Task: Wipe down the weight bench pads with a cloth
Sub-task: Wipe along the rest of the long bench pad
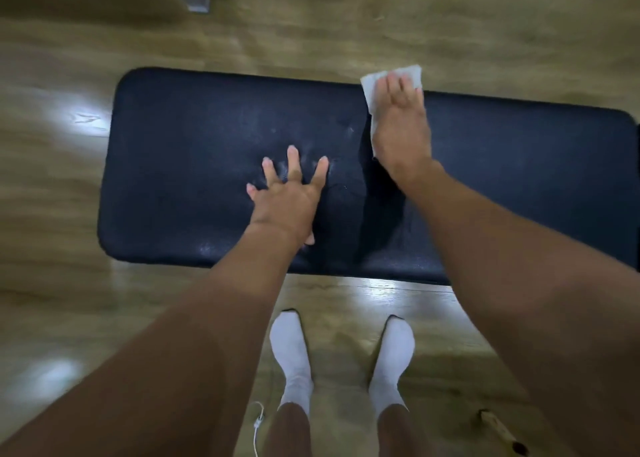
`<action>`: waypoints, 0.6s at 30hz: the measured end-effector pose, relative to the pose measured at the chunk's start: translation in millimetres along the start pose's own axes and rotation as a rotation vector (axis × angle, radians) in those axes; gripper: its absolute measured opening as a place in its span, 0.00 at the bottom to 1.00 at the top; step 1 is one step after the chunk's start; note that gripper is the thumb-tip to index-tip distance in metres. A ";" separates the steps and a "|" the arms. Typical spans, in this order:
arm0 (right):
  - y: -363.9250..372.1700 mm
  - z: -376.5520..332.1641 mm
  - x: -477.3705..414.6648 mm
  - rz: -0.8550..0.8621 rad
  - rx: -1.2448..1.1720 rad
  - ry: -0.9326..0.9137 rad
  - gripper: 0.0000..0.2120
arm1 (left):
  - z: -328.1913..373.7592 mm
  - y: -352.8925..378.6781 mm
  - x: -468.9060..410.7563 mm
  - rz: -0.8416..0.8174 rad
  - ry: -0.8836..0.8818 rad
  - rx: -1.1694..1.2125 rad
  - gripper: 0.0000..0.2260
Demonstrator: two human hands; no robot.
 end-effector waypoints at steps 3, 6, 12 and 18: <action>13.2 -8.5 54.9 -0.005 -0.077 0.002 0.29 | 2.1 0.8 3.3 -0.001 0.020 0.017 0.55; 34.8 -31.7 152.6 -0.045 -0.110 -0.059 0.29 | -4.7 -3.1 8.1 0.006 0.055 0.013 0.53; 44.3 -51.5 195.6 -0.142 -0.144 -0.106 0.30 | -69.2 -2.1 21.1 -0.039 -0.072 0.016 0.54; 0.5 -35.3 10.8 -0.041 -0.005 0.002 0.27 | -70.1 6.9 13.0 -0.020 -0.043 0.026 0.56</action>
Point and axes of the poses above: each hand's wrist, its own x-axis away from the middle knuckle, its own y-axis out of the palm, z = x × y, the point moved 10 cm from there along -x, towards the middle knuckle, and after that the axes turned 9 degrees about -z, right-handed, at the moved point
